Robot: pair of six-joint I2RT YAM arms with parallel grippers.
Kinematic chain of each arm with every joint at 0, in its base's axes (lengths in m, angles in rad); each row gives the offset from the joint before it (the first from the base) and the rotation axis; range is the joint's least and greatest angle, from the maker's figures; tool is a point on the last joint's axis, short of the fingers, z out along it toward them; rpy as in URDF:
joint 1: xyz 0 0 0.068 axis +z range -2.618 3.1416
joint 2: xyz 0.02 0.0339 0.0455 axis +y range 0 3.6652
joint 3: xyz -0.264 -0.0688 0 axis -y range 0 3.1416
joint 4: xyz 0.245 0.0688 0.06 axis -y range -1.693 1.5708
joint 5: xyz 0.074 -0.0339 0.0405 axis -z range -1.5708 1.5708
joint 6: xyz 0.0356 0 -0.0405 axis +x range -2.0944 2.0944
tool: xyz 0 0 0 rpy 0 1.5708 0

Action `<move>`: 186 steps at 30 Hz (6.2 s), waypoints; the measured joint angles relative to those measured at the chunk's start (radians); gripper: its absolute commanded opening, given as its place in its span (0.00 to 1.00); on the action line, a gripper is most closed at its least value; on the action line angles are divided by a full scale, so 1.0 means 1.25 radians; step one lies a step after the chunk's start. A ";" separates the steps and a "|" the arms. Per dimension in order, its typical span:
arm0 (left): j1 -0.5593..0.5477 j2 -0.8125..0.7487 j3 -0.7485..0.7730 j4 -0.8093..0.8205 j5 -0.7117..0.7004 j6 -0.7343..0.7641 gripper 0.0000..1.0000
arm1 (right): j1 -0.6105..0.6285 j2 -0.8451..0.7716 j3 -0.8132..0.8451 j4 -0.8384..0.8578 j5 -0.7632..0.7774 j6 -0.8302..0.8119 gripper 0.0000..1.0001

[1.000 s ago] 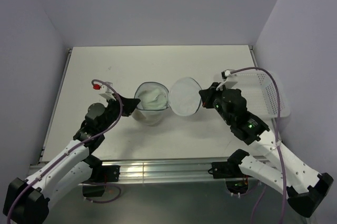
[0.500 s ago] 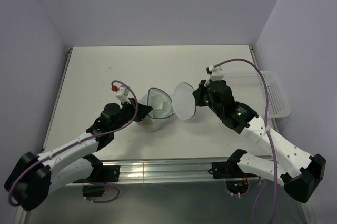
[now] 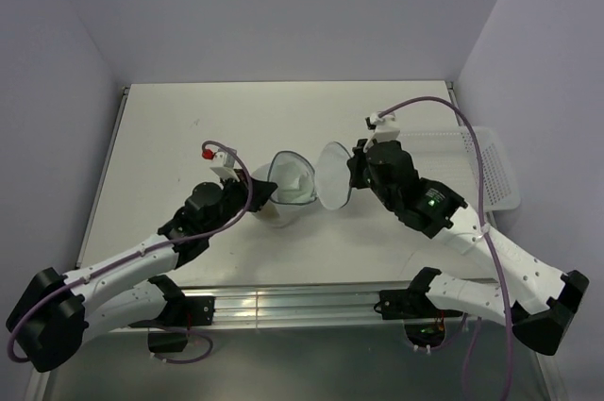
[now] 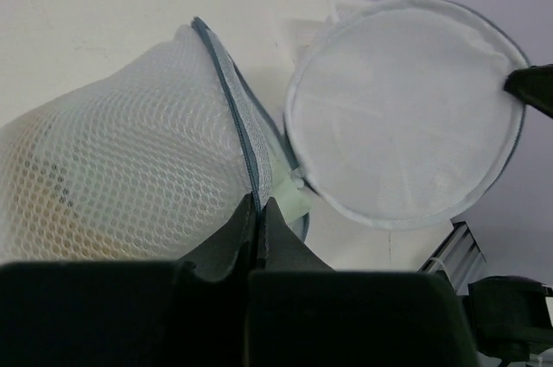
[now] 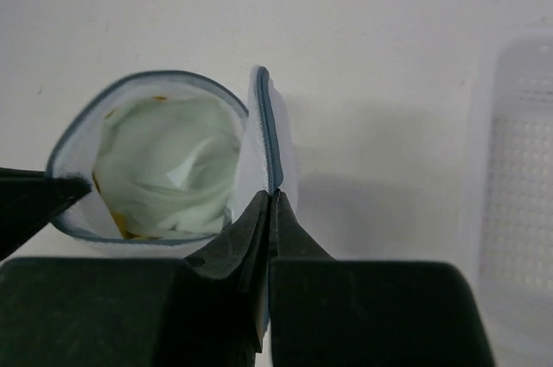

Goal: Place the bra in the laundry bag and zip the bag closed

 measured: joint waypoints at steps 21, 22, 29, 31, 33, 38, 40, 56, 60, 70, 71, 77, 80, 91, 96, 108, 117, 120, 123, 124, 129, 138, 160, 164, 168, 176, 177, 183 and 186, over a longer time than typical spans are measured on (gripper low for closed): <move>0.005 -0.024 -0.170 0.129 -0.051 0.002 0.00 | 0.147 0.363 0.231 0.052 -0.115 0.038 0.71; 0.009 -0.028 -0.173 0.129 -0.051 0.001 0.00 | 0.138 0.347 0.215 0.057 -0.121 0.042 0.69; 0.067 -0.031 -0.177 0.136 -0.021 -0.005 0.00 | -0.016 0.160 -0.027 0.191 -0.158 0.093 0.62; 0.094 -0.027 -0.177 0.145 -0.003 -0.005 0.00 | -0.066 0.140 -0.114 0.247 -0.185 0.119 0.69; 0.115 -0.017 -0.177 0.155 0.014 -0.005 0.00 | -0.097 0.149 -0.179 0.285 -0.218 0.145 0.73; 0.135 0.019 -0.157 0.165 0.042 -0.005 0.00 | -0.120 0.174 -0.253 0.371 -0.297 0.219 0.82; 0.136 0.032 -0.143 0.169 0.052 -0.003 0.00 | -0.122 0.172 -0.291 0.458 -0.327 0.269 0.90; 0.180 0.107 -0.103 0.190 0.108 0.016 0.00 | -0.132 0.228 -0.427 0.784 -0.417 0.491 0.36; 0.188 0.141 -0.074 0.195 0.121 0.018 0.00 | -0.133 0.228 -0.438 0.818 -0.418 0.500 0.19; 0.197 0.183 0.009 0.195 0.136 0.039 0.00 | -0.132 0.201 -0.454 0.836 -0.406 0.501 0.69; 0.198 0.185 0.009 0.195 0.137 0.038 0.00 | -0.132 0.197 -0.455 0.833 -0.399 0.497 0.74; 0.201 0.189 0.009 0.196 0.137 0.038 0.00 | -0.132 0.180 -0.469 0.804 -0.356 0.486 0.77; 0.203 0.190 0.002 0.200 0.138 0.038 0.00 | -0.132 0.174 -0.479 0.790 -0.329 0.483 0.89; 0.211 0.200 0.000 0.208 0.169 0.041 0.00 | -0.134 0.288 -0.479 0.874 -0.359 0.509 0.69; 0.213 0.200 0.000 0.208 0.173 0.042 0.00 | -0.135 0.292 -0.499 0.987 -0.327 0.510 0.63; 0.221 0.201 0.000 0.209 0.179 0.047 0.00 | -0.136 0.319 -0.540 1.080 -0.273 0.532 0.86; 0.221 0.213 -0.001 0.225 0.188 0.049 0.00 | -0.136 0.352 -0.549 1.071 -0.255 0.563 0.84; 0.222 0.213 -0.004 0.229 0.188 0.049 0.00 | -0.138 0.396 -0.528 1.075 -0.275 0.577 0.77; 0.222 0.213 -0.005 0.231 0.188 0.049 0.00 | -0.141 0.415 -0.516 1.087 -0.285 0.588 0.67; 0.222 0.213 -0.005 0.232 0.188 0.049 0.00 | -0.141 0.417 -0.515 1.098 -0.285 0.589 0.65; 0.222 0.218 -0.005 0.235 0.188 0.049 0.00 | -0.142 0.442 -0.510 1.164 -0.284 0.593 0.47; 0.225 0.234 -0.005 0.236 0.187 0.052 0.00 | -0.144 0.468 -0.512 1.247 -0.291 0.594 0.10; -0.001 -0.183 -0.015 -0.163 -0.047 -0.126 0.34 | -0.077 0.402 -0.538 1.220 -0.233 0.551 0.00; -0.172 -0.057 -0.010 -0.141 -0.099 -0.202 0.34 | -0.066 0.402 -0.538 1.219 -0.224 0.548 0.00; -0.231 0.097 0.003 -0.078 -0.127 -0.242 0.36 | -0.056 0.400 -0.540 1.218 -0.219 0.544 0.00; -0.237 0.271 0.065 0.051 -0.182 -0.278 0.44 | -0.044 0.340 -0.580 1.208 -0.209 0.526 0.00; -0.237 0.277 0.069 0.058 -0.188 -0.278 0.44 | -0.044 0.332 -0.584 1.205 -0.207 0.524 0.00; -0.232 0.291 0.078 0.085 -0.225 -0.275 0.45 | -0.041 0.321 -0.586 1.199 -0.204 0.513 0.00; -0.220 0.293 0.078 0.105 -0.229 -0.271 0.44 | -0.034 0.321 -0.586 1.199 -0.203 0.509 0.00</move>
